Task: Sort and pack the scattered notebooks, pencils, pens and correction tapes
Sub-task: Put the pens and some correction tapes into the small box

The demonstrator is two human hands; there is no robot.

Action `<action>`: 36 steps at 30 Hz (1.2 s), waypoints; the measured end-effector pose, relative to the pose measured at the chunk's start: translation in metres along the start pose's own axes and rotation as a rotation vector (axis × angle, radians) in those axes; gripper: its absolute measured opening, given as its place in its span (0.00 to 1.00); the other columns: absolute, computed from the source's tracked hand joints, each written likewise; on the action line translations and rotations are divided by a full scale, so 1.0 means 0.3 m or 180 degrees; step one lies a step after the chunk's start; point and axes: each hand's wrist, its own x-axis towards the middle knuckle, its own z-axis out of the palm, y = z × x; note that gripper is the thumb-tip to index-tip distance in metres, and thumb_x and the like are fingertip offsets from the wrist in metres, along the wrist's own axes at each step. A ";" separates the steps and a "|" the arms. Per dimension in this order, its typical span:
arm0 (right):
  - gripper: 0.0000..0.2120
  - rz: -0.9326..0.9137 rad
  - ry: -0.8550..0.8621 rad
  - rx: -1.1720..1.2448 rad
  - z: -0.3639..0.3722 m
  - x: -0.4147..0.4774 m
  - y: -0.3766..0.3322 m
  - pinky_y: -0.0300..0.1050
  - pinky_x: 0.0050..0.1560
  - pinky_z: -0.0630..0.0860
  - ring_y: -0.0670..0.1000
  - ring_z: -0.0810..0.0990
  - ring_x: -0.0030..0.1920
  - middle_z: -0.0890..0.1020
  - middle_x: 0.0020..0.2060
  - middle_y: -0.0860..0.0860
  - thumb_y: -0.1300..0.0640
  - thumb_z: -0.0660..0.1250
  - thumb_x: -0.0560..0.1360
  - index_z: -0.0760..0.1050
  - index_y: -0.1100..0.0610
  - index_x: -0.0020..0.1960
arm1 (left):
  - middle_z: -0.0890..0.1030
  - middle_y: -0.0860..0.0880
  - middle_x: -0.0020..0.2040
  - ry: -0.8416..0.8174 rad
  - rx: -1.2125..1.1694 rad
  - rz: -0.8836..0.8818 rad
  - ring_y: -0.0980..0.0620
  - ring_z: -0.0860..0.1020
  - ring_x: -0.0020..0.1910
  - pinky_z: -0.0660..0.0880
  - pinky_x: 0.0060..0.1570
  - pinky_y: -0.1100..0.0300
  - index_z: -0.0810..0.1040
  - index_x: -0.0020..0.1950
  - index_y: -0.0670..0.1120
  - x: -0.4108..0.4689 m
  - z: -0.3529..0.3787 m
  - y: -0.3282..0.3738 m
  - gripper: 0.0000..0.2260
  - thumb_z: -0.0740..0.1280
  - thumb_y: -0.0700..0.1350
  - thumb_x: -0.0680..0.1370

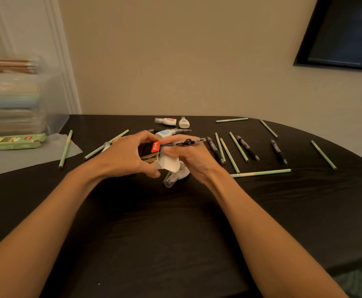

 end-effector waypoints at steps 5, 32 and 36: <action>0.10 0.0140 0.0206 0.0254 -0.019 0.002 -0.019 0.39 0.47 0.75 0.43 0.80 0.47 0.83 0.45 0.47 0.62 0.67 0.73 0.80 0.51 0.51 | 0.72 0.54 0.59 0.0288 0.0217 -0.0195 0.52 0.70 0.60 0.66 0.65 0.50 0.66 0.60 0.57 -0.010 -0.017 0.000 0.35 0.74 0.58 0.56; 0.04 -0.0431 0.0822 -0.1819 0.012 0.005 -0.030 0.28 0.36 0.70 0.34 0.74 0.38 0.75 0.37 0.38 0.60 0.73 0.69 0.82 0.52 0.42 | 0.71 0.55 0.57 0.0376 0.0352 -0.0054 0.56 0.67 0.57 0.63 0.66 0.52 0.61 0.57 0.57 -0.030 0.015 0.010 0.32 0.78 0.53 0.61; 0.07 -0.0500 0.0690 -0.2107 0.039 0.008 -0.024 0.30 0.40 0.69 0.35 0.73 0.40 0.74 0.35 0.37 0.60 0.74 0.68 0.84 0.56 0.45 | 0.72 0.53 0.61 0.0341 0.0407 -0.0061 0.50 0.67 0.63 0.63 0.64 0.53 0.61 0.56 0.57 -0.024 0.035 0.015 0.33 0.78 0.55 0.61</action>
